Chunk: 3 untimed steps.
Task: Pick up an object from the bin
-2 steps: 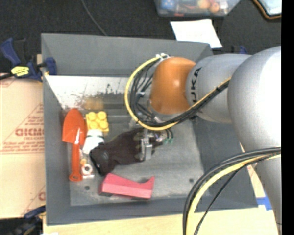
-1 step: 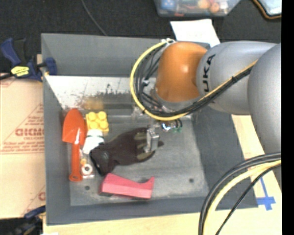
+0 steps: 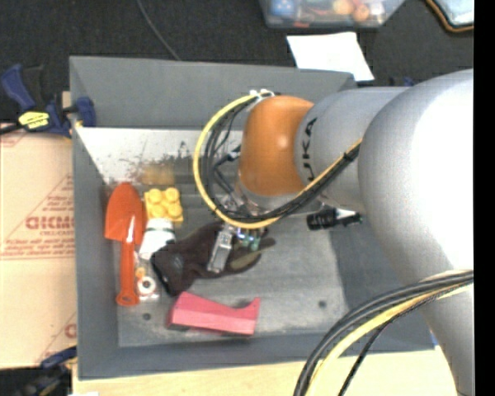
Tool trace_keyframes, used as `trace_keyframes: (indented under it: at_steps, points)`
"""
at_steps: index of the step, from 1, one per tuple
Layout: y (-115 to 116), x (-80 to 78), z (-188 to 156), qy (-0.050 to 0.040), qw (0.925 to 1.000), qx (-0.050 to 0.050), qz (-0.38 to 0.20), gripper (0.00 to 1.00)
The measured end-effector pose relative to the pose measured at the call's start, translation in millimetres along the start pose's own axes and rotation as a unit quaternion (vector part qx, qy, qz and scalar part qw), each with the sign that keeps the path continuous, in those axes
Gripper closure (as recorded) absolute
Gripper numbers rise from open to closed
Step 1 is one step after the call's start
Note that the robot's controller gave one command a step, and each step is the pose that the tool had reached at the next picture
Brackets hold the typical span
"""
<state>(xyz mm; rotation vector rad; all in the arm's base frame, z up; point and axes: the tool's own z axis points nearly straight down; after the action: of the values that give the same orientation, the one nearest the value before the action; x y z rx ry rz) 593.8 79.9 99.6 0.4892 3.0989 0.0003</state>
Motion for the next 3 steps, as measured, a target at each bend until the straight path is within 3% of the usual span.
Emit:
trace_keyframes:
  at_steps: [1,2,3]
  points:
    - [5,-1.3,24,-0.0057,0.9438,0.001,-0.330,0.00]
    - [-16,2.7,27,-0.0012,0.9996,-0.002,0.027,1.00]
    - [-16,2.6,27,-0.0014,0.9996,-0.001,0.027,1.00]
